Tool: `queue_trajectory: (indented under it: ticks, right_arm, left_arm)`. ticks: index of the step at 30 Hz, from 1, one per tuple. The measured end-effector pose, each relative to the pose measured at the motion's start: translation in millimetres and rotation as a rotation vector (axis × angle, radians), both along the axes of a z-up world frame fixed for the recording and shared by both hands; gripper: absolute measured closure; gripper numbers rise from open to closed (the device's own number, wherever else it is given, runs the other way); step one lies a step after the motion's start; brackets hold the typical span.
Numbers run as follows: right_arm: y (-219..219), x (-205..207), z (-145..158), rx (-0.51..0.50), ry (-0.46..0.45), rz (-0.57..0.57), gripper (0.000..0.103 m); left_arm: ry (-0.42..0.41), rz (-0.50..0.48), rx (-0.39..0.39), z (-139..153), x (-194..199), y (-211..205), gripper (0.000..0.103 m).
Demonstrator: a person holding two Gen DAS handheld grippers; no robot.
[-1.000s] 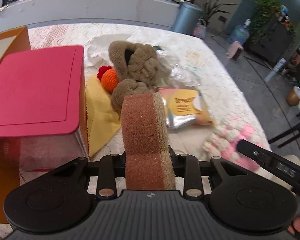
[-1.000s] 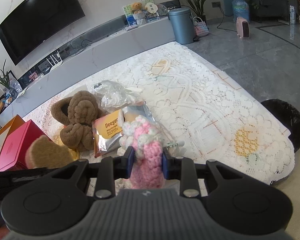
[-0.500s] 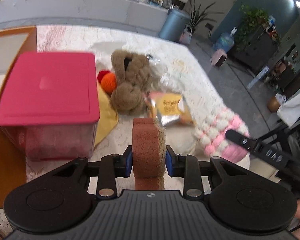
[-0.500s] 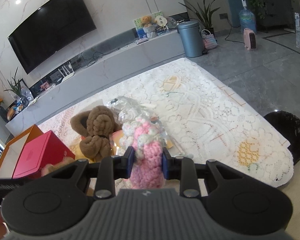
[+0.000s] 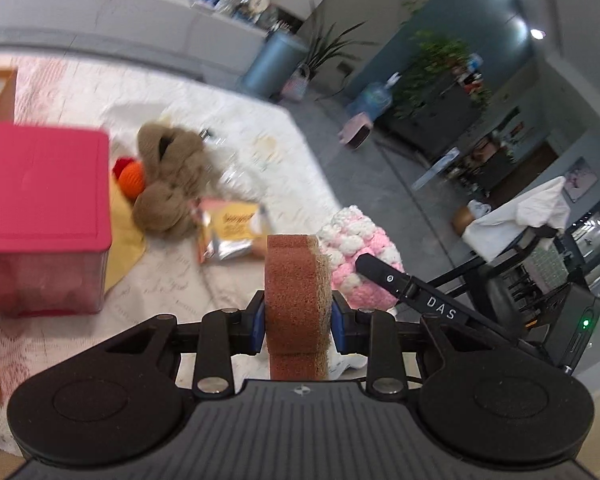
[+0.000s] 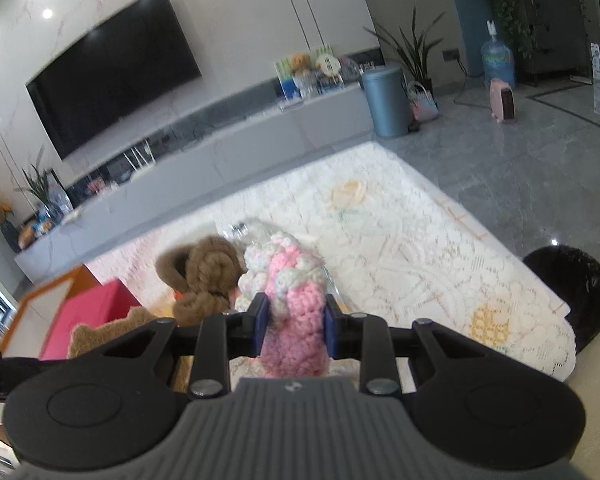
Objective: Organize soft objects
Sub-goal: 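Carry the sponge and crocheted toy in both grippers toward the white box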
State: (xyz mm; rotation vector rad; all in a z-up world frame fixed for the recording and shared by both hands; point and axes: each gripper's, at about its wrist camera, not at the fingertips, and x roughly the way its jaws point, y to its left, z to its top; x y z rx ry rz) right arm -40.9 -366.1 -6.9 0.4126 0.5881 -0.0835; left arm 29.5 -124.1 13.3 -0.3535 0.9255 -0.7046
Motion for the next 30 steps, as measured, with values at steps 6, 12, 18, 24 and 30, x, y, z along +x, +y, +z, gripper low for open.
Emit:
queue_trajectory:
  ticks: [6,12,18,24,30]
  right_arm:
    - [-0.8,-16.8,20.4,0.000,-0.071,0.009,0.075]
    - [2.5,-14.9,20.3,-0.012,-0.057,0.009,0.075]
    - [8.0,-18.2,31.0,-0.033,-0.071,0.018,0.075]
    - [4.7,-36.5,48.2,-0.054,-0.106,-0.003,0.076]
    - [-8.6,-53.2,67.3,-0.034,-0.144,-0.014,0.085]
  left_arm:
    - [-0.014,-0.053,-0.056,10.1,-5.3,-1.5,0.067]
    - [-0.099,-0.051,0.021,16.5,-5.7,-13.9,0.067]
    - [-0.244,-0.086,0.108,49.4,-6.7,-44.6,0.067]
    - [-0.380,-0.117,0.187,81.5,-15.3,-81.6,0.068]
    - [-0.414,-0.064,0.229,106.2,-23.4,-75.6,0.067]
